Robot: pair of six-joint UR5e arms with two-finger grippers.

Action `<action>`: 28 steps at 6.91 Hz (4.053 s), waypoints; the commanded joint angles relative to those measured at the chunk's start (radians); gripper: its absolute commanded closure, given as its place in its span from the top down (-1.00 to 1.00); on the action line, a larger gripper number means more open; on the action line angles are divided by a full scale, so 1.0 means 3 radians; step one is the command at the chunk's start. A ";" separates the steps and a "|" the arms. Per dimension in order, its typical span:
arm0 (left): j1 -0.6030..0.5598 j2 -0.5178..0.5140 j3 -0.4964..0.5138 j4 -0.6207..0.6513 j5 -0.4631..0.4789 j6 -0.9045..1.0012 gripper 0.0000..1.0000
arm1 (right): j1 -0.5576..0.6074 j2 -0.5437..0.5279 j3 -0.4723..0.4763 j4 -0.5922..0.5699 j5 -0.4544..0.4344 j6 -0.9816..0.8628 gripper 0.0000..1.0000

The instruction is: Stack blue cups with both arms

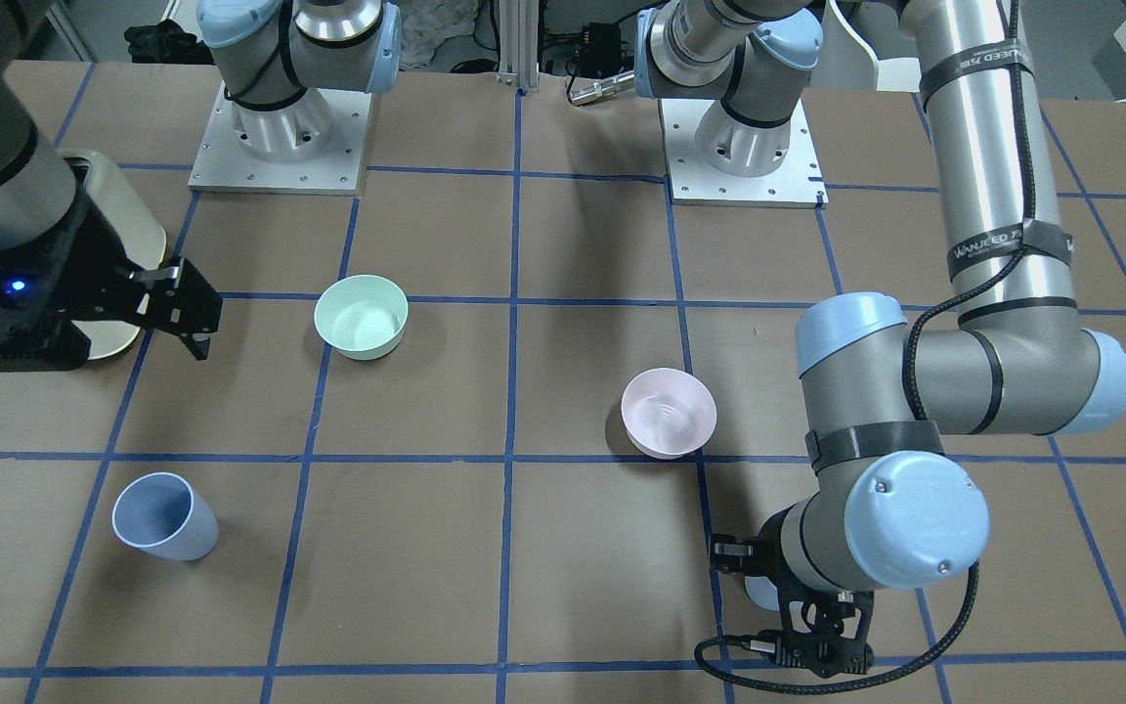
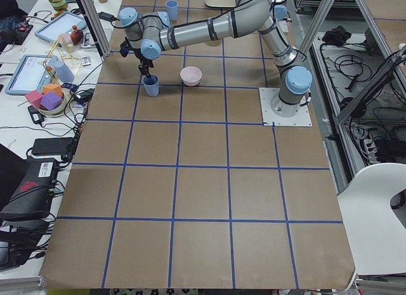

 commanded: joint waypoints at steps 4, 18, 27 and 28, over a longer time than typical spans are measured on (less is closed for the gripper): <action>-0.0130 0.0079 0.0062 0.0043 0.0145 -0.0053 -1.00 | -0.0498 0.0862 -0.0247 -0.0524 -0.0031 -0.0478 1.00; -0.0853 0.0901 0.0124 -0.0626 -0.0090 -0.0791 1.00 | -0.0570 0.1042 0.0321 -0.0878 0.0305 -0.0601 -0.77; 0.0012 0.2125 -0.1160 -0.0233 -0.0060 -0.0278 1.00 | 0.0829 0.0551 -0.0067 -0.0520 -0.0118 0.1713 -1.00; 0.0012 0.2125 -0.1165 -0.0233 -0.0055 -0.0279 1.00 | 0.1054 0.0607 -0.0134 -0.0530 -0.0122 0.2136 -1.00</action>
